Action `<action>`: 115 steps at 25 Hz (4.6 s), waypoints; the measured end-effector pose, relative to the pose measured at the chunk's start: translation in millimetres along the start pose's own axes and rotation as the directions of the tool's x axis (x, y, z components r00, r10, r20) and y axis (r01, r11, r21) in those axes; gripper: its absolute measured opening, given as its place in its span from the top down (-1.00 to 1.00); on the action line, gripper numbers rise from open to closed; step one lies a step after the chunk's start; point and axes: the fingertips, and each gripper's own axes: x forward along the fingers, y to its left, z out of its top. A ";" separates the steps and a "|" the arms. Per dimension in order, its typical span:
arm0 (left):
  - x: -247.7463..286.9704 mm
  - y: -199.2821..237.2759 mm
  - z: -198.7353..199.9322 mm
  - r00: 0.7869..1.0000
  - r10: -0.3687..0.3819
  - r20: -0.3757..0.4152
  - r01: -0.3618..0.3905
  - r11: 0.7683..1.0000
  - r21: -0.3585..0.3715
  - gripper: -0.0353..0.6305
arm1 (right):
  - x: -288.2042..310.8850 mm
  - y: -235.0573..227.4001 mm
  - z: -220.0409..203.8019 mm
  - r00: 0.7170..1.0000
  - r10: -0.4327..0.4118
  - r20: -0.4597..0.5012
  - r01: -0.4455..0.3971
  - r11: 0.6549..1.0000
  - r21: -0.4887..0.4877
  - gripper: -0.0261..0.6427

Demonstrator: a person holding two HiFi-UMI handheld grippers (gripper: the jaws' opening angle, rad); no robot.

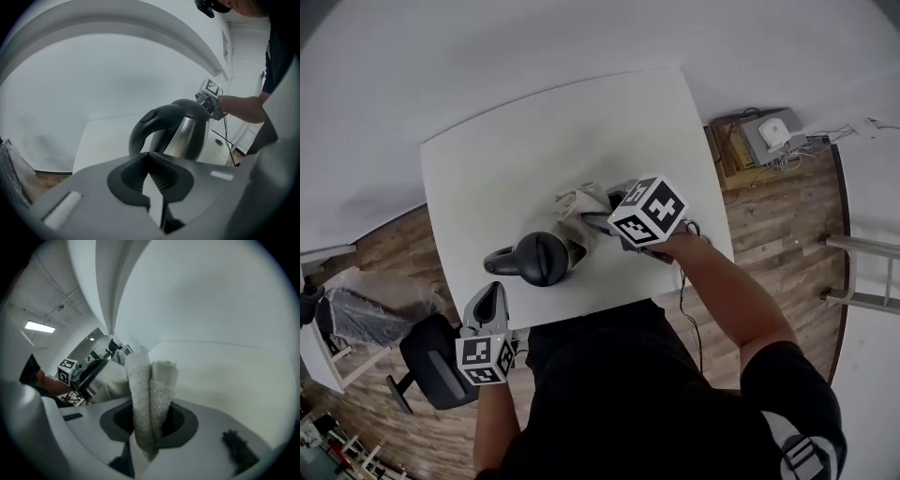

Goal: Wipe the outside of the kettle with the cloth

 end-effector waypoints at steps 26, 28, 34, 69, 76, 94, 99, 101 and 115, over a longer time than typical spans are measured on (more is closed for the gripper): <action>7.4 26.9 -7.2 0.999 0.017 0.031 -0.016 0.998 -0.057 0.87 | 45.0 -41.4 -50.7 0.998 -0.063 0.029 0.056 0.978 0.199 0.63; 8.7 30.5 -8.5 0.999 0.004 0.034 -0.002 0.998 -0.063 0.87 | 27.5 -28.2 -40.5 0.994 -0.092 0.060 0.083 0.985 0.148 0.63; 16.0 48.7 -10.7 0.998 -0.044 0.040 0.046 0.998 -0.051 0.87 | -32.7 22.0 17.2 0.978 -0.145 0.150 0.153 0.987 -0.043 0.63; 21.4 52.9 1.4 0.985 -0.122 0.122 0.122 0.992 0.008 0.87 | 59.4 -14.0 20.8 0.923 0.000 -0.386 -0.096 0.968 -0.231 0.63; 19.6 53.4 -5.6 0.987 -0.118 0.112 0.120 0.993 -0.011 0.87 | 100.2 -51.9 -10.3 0.879 0.049 -0.474 -0.124 0.984 -0.129 0.63; 15.0 66.0 0.5 0.983 -0.133 0.128 0.138 0.990 -0.029 0.87 | 27.5 -7.5 57.2 0.984 -0.028 -0.178 -0.019 0.967 -0.255 0.63; 13.5 77.6 14.6 0.982 -0.115 0.150 0.113 0.993 0.021 0.87 | -12.3 63.7 99.0 0.978 -0.085 -0.193 -0.050 0.795 -0.605 0.63; 10.6 79.2 16.9 0.981 -0.116 0.158 0.113 0.993 0.030 0.87 | -14.1 84.1 98.9 0.955 -0.121 -0.271 -0.117 0.685 -0.719 0.63; -1.3 85.3 14.3 0.962 -0.100 0.253 0.101 0.995 0.006 0.87 | 56.2 100.5 91.6 0.836 -0.178 -0.520 -0.380 0.497 -0.781 0.63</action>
